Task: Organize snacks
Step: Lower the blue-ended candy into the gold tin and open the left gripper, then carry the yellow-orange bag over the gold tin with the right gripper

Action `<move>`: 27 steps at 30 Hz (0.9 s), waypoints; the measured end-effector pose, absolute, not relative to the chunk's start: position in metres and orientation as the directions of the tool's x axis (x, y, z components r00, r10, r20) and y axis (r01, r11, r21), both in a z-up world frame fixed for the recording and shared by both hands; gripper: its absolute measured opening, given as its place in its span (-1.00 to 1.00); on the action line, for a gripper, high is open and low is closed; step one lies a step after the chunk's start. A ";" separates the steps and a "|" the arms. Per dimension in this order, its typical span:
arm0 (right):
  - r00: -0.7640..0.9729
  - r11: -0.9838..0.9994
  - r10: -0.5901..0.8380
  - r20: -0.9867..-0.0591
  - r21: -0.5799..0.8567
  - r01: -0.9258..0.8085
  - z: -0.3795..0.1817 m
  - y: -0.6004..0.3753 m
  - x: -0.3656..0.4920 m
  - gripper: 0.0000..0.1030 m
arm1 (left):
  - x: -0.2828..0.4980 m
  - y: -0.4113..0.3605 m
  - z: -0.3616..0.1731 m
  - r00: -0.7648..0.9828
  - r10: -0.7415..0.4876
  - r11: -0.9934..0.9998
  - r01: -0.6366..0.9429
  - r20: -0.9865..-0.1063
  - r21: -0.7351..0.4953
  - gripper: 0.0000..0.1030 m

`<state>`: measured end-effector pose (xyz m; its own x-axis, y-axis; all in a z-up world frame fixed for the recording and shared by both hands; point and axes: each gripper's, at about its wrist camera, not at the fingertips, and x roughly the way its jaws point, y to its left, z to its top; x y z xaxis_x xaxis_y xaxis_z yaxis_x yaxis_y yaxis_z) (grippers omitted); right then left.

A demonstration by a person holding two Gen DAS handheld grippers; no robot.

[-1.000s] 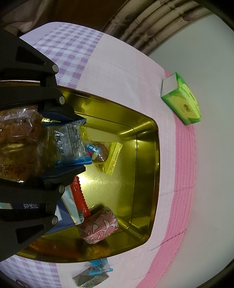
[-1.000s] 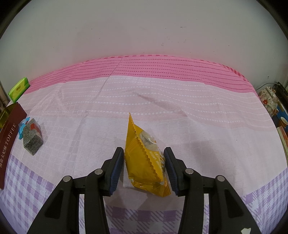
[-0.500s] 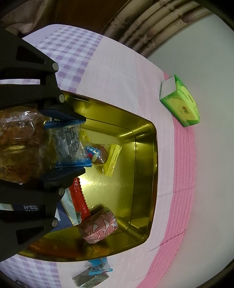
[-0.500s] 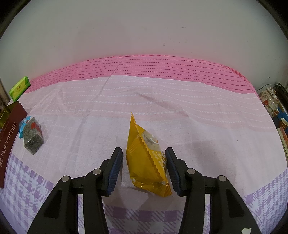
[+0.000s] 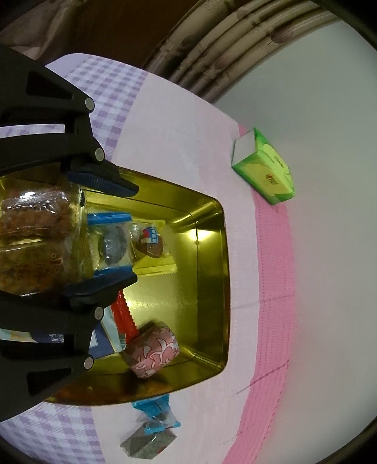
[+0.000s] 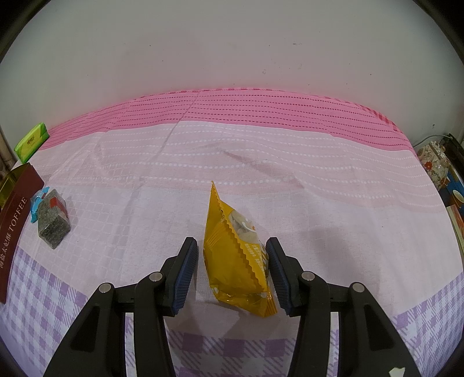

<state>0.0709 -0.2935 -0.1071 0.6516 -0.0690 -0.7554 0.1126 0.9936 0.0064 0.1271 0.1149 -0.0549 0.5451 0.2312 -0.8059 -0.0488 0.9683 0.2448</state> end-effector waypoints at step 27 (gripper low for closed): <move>0.650 0.994 -0.067 -0.757 0.006 0.108 -0.107 -0.293 0.070 -0.05 | 0.058 0.130 -0.026 0.585 0.253 0.967 -0.122 -0.771 0.225 0.25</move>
<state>0.0701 -0.2933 -0.1073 0.6505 -0.0666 -0.7566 0.1084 0.9941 0.0056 0.0578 0.1298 -0.0265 0.5848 0.2528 -0.7708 -0.1216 0.9668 0.2249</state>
